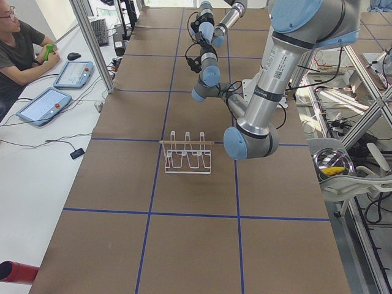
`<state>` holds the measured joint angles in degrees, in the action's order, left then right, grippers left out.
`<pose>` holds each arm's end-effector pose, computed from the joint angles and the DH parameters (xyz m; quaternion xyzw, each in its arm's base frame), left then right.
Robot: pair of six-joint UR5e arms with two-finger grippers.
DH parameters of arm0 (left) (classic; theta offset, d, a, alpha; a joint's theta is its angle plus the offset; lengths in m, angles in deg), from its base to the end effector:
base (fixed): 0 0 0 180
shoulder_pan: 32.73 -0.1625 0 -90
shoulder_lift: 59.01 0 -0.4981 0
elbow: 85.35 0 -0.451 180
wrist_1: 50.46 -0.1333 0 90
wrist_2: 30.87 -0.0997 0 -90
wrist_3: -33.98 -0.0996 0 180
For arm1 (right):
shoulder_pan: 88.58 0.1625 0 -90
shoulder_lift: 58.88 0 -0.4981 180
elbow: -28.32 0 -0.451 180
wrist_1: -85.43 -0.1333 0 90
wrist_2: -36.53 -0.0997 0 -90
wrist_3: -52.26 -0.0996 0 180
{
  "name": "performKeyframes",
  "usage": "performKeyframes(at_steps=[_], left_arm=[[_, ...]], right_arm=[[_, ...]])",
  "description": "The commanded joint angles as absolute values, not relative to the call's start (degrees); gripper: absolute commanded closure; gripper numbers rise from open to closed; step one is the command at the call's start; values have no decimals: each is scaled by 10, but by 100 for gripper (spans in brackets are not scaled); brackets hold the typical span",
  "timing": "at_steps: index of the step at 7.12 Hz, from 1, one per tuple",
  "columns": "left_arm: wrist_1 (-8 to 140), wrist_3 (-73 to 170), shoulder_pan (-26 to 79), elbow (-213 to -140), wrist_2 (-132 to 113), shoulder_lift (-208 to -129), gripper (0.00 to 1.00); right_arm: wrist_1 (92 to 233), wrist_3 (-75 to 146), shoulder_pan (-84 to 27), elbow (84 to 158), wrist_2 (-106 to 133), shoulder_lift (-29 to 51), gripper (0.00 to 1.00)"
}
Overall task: Hang cup on cup holder
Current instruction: 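Close the left gripper on the cup's closed end held by the right gripper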
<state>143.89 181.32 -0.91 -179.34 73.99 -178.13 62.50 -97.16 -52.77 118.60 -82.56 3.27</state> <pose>0.4630 -0.4141 0.2129 -0.2498 0.8909 -0.1667 0.3408 -0.4431 -0.4243 0.2599 -0.2686 -0.8762 0.0787 0.3924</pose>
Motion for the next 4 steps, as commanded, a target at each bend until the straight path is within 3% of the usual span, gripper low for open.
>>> performKeyframes(at_steps=[1, 3, 4], left_arm=[[1440, 1813, -9, -1792, 740, -1782, 3], [1440, 1814, -9, -1792, 740, -1785, 19], [1440, 1815, -12, -1791, 741, -1785, 56]], right_arm=[[625, -972, -528, 1186, -826, 33, 100], [625, -971, -528, 1185, -826, 33, 100], [625, -966, -528, 1186, -825, 33, 100]])
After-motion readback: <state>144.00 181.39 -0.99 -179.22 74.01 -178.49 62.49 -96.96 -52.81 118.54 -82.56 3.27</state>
